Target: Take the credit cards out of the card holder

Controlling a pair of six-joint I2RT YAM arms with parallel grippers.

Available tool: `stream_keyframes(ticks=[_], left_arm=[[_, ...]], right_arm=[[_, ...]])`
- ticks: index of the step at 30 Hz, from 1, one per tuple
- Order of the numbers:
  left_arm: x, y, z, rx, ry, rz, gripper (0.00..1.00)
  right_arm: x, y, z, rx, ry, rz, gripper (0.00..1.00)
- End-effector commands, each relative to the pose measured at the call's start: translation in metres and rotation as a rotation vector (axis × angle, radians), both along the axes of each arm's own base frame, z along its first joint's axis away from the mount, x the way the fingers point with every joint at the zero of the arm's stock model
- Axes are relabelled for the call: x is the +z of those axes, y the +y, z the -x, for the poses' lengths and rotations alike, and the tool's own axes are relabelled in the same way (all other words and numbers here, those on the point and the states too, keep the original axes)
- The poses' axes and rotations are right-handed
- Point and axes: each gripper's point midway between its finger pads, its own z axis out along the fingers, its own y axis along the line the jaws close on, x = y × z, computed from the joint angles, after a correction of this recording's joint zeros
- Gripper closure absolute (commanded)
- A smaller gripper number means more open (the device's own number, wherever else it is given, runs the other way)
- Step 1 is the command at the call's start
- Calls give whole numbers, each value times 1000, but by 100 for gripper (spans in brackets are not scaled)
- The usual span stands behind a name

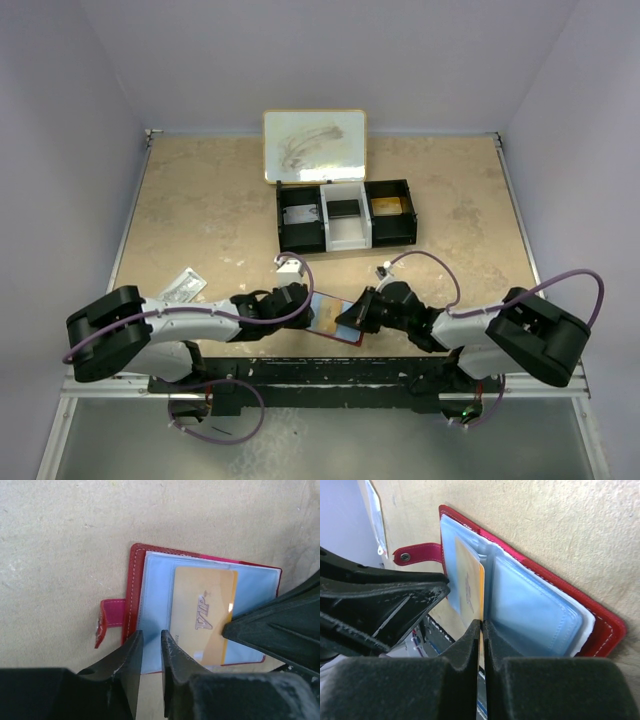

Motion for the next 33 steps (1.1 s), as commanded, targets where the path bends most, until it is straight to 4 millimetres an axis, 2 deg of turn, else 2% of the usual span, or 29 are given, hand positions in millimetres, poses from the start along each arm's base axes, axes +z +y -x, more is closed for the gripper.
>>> stream_keyframes(ticks=[1, 3, 5, 10, 12, 15, 19, 24, 28, 33], left_arm=[[35, -29, 1, -66, -23, 105, 79], [44, -43, 1, -98, -29, 138, 77], [42, -48, 1, -113, -27, 116, 76], [16, -50, 5, -131, 4, 57, 78], [6, -45, 7, -115, 23, 42, 81], [-7, -26, 4, -45, 26, -21, 85], [-12, -11, 4, -21, 22, -64, 88], [-11, -12, 6, -36, 24, -63, 89], [-12, -13, 6, -40, 27, -71, 90], [-16, -8, 7, -32, 37, -92, 90]], right_arm=[[-4, 0, -12, -9, -39, 60, 94], [-4, 2, -15, -25, -31, 62, 94], [-1, 3, -18, -36, -42, 52, 93], [1, 2, -21, -42, -53, 59, 92], [1, 1, -21, -35, -62, 68, 90], [3, -2, -22, -17, -80, 67, 89], [10, -3, -21, -11, -83, 11, 88], [15, 2, -25, 7, -76, -33, 87], [-1, 0, -26, -6, -13, 25, 79], [-8, -9, -26, -57, -1, 27, 70]])
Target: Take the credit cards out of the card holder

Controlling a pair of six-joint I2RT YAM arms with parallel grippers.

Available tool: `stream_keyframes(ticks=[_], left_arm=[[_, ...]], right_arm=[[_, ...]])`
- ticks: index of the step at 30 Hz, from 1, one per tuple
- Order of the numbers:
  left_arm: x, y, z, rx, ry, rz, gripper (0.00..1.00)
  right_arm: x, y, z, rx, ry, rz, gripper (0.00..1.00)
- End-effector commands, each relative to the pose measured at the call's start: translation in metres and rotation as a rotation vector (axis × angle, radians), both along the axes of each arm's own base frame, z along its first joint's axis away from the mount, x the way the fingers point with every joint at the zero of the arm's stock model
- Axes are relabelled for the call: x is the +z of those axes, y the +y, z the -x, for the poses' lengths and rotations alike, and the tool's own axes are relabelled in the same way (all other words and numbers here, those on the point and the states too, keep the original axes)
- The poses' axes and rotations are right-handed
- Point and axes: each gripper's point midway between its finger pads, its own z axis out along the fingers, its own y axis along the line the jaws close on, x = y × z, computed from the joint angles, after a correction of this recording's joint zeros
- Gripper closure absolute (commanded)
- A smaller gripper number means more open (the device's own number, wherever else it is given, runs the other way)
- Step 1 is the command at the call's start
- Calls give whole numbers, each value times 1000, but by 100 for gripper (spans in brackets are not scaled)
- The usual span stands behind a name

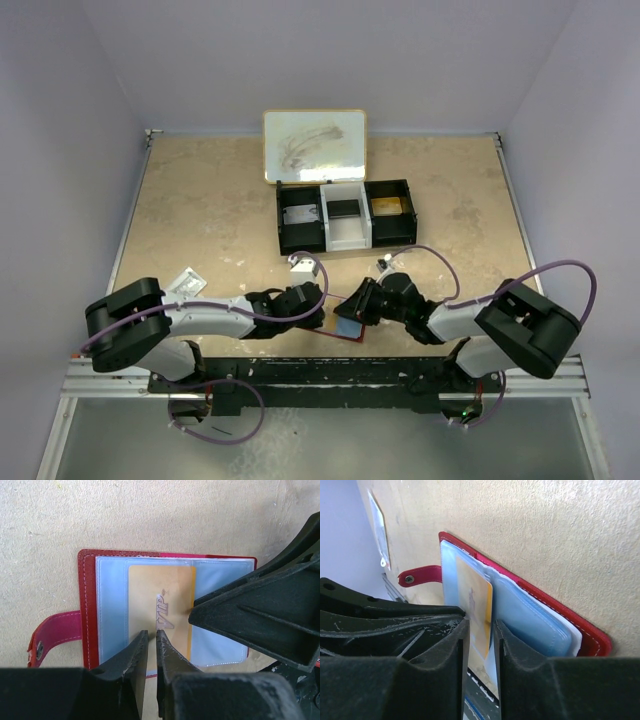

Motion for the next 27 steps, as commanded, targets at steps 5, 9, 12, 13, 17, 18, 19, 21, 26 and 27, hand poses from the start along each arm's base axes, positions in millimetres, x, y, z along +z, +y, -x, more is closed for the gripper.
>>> stream_keyframes(ticks=[5, 9, 12, 13, 17, 18, 19, 21, 26, 27], left_arm=[[-14, 23, 5, 8, 11, -101, 90], [-13, 22, 6, 0, 13, -97, 90], [-13, 24, 5, 7, 11, -99, 90], [-13, 25, 5, 14, 8, -102, 90], [-8, 30, 2, 32, -14, -101, 89], [-5, 29, 2, 29, -18, -91, 89], [-5, 30, 2, 27, -20, -90, 89], [-6, 31, 3, 27, -17, -95, 89], [-16, 33, 5, 23, -2, -112, 89], [-18, 35, 6, 23, 2, -122, 90]], right_arm=[[-13, -4, 8, 26, 31, 29, 66], [-14, 1, -3, 7, 7, 31, 69], [-15, 5, -4, 19, 8, 23, 70], [-14, 6, -5, 20, 2, 18, 70], [-7, 7, -4, 20, -18, -24, 82], [-5, 7, -2, 20, -18, -38, 84], [-4, 7, 0, 25, -19, -49, 85], [-1, 7, 1, 30, -24, -58, 92], [6, 6, -2, 32, -49, -57, 100], [6, 5, -2, 36, -54, -53, 100]])
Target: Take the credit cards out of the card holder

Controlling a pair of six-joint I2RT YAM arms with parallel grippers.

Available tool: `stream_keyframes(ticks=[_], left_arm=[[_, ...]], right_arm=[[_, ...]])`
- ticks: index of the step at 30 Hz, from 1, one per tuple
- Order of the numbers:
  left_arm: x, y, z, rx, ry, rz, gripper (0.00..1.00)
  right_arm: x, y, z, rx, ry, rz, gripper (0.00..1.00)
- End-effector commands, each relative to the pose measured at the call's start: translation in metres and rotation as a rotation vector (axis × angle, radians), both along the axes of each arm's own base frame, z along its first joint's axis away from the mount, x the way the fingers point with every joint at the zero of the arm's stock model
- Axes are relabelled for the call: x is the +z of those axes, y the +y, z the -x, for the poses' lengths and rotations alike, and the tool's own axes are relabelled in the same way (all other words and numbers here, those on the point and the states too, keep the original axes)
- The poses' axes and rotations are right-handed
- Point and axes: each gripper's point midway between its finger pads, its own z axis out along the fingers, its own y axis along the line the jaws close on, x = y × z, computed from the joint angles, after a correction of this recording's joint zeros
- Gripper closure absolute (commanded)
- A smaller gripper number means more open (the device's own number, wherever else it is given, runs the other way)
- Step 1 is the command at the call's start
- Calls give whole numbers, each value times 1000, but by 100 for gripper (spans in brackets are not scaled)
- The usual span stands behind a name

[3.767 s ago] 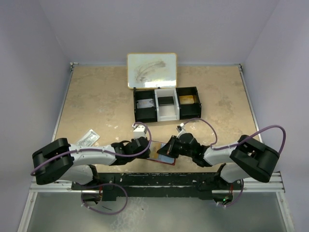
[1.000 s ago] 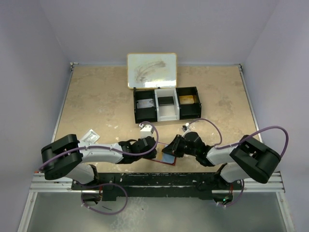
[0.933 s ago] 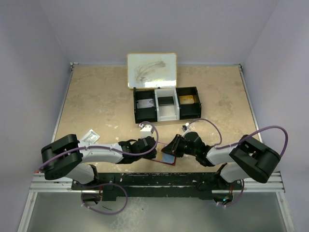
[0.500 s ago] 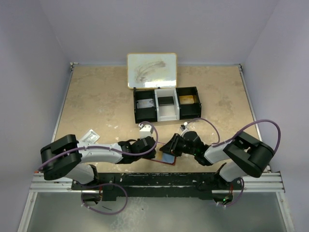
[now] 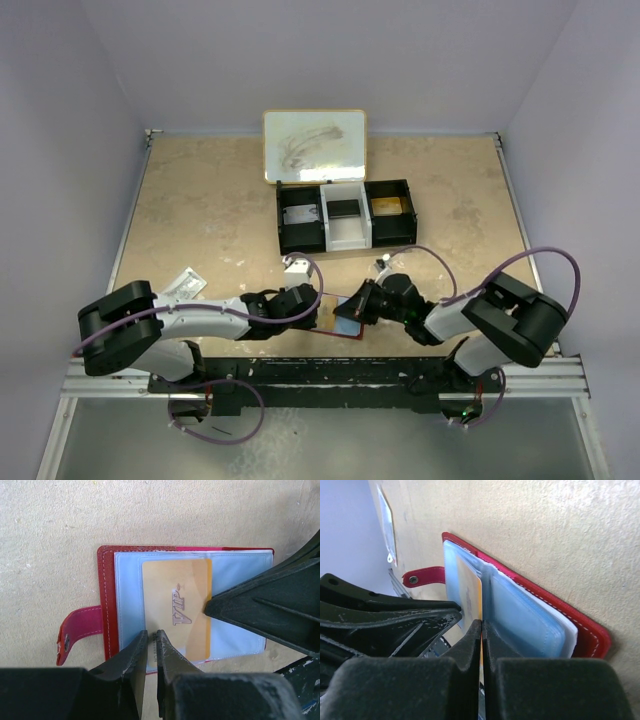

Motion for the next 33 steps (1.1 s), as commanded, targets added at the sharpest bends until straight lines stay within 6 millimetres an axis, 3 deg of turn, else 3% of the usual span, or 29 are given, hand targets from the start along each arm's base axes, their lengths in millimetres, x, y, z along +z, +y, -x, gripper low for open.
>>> stream_keyframes(ticks=[1, 8, 15, 33], left_arm=[[-19, 18, 6, -2, 17, -84, 90], [-27, 21, 6, 4, 27, -109, 90], [-28, 22, 6, 2, 28, -116, 91], [-24, 14, 6, -12, 27, -94, 91]], right_arm=[[9, -2, -2, 13, -41, -5, 100], [17, -15, -2, -16, -61, 10, 100], [7, -34, -6, -45, -48, 101, 100], [14, -9, -5, 61, -72, 1, 82]])
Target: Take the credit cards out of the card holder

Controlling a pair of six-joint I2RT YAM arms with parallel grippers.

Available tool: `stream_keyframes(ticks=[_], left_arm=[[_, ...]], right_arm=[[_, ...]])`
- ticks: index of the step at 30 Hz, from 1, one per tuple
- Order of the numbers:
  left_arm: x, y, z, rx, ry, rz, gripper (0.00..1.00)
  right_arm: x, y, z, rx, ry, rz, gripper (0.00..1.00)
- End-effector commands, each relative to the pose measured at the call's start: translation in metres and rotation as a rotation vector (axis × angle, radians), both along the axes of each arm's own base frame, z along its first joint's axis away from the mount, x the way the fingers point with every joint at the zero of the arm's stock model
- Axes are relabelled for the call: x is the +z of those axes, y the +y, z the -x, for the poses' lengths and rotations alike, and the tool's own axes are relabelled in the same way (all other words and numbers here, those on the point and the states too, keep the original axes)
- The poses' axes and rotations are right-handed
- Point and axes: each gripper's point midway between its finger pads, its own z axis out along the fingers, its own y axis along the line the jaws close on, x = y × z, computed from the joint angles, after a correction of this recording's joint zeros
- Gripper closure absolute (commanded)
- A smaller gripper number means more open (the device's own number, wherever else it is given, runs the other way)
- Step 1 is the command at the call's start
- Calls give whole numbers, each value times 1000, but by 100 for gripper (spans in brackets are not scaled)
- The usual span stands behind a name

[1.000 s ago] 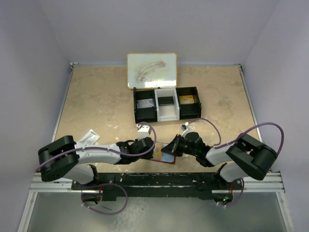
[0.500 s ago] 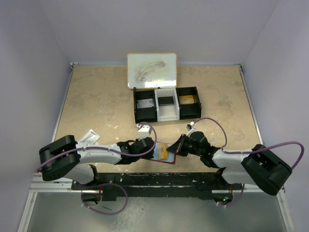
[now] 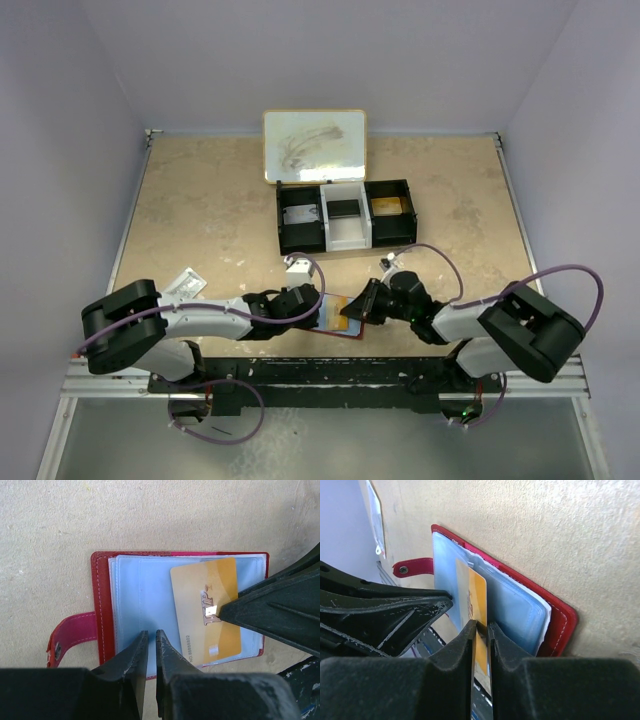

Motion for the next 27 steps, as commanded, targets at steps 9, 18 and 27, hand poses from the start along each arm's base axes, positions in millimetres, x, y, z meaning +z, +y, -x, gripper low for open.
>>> stream_keyframes(ticks=[9, 18, 27], left_arm=[[-18, 25, 8, 8, 20, -112, 94], [3, 37, 4, 49, -29, -92, 94], [58, 6, -4, 5, -104, 97, 83]], right_arm=[[8, 12, -4, 38, -21, -57, 98], [10, -4, -10, -40, -37, 15, 100], [27, 1, -12, -15, -76, -7, 99]])
